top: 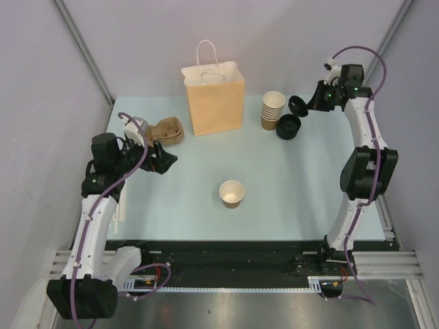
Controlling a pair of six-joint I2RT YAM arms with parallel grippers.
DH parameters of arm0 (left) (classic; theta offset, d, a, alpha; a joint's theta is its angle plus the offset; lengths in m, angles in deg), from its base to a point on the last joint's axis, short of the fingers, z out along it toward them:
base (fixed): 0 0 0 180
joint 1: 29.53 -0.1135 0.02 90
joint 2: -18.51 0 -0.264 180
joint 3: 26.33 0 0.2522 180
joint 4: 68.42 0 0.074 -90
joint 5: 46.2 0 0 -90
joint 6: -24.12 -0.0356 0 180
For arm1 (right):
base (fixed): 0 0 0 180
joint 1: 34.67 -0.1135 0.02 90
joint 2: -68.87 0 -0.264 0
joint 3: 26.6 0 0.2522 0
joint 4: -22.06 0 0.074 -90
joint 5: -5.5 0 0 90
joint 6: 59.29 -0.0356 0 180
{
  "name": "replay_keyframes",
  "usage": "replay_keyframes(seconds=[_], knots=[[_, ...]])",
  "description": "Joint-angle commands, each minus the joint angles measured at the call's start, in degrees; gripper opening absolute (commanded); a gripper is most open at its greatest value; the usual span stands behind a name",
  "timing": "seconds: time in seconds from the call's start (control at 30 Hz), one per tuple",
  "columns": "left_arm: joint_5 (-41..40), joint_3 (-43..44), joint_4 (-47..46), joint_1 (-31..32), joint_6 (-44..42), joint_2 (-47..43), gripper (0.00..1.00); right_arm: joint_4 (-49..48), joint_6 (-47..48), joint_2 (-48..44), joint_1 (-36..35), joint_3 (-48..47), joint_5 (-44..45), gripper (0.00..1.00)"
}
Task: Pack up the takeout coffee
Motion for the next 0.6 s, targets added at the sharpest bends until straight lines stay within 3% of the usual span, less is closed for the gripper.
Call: replay_keyframes(seconds=[0.0,0.07,0.2,0.3,0.43,0.57], knots=[[3.43,4.35,1.1,0.2,-3.27,-2.3,0.99,1.95,0.44,-13.59,2.08,4.62,-14.02,0.0],[6.14,4.35,1.02,0.2,-4.68,-3.61,0.99,3.27,0.71,-17.79,2.52,8.84,-19.93,0.0],[10.62,4.09,-0.47,0.2,-5.39,-5.98,1.0,6.0,1.86,-22.64,2.26,15.26,-42.13,0.0],[14.67,2.95,-4.24,0.2,-5.39,-8.53,0.99,6.96,0.89,-24.41,1.21,19.39,-53.48,0.0],[13.64,1.45,-12.4,0.99,-2.32,-10.73,0.99,14.22,0.97,-23.36,-1.68,21.78,-63.71,0.0],[10.12,-1.0,-19.36,4.06,-1.7,-12.32,1.0,24.52,8.16,-20.9,-4.06,20.99,-70.15,0.0]])
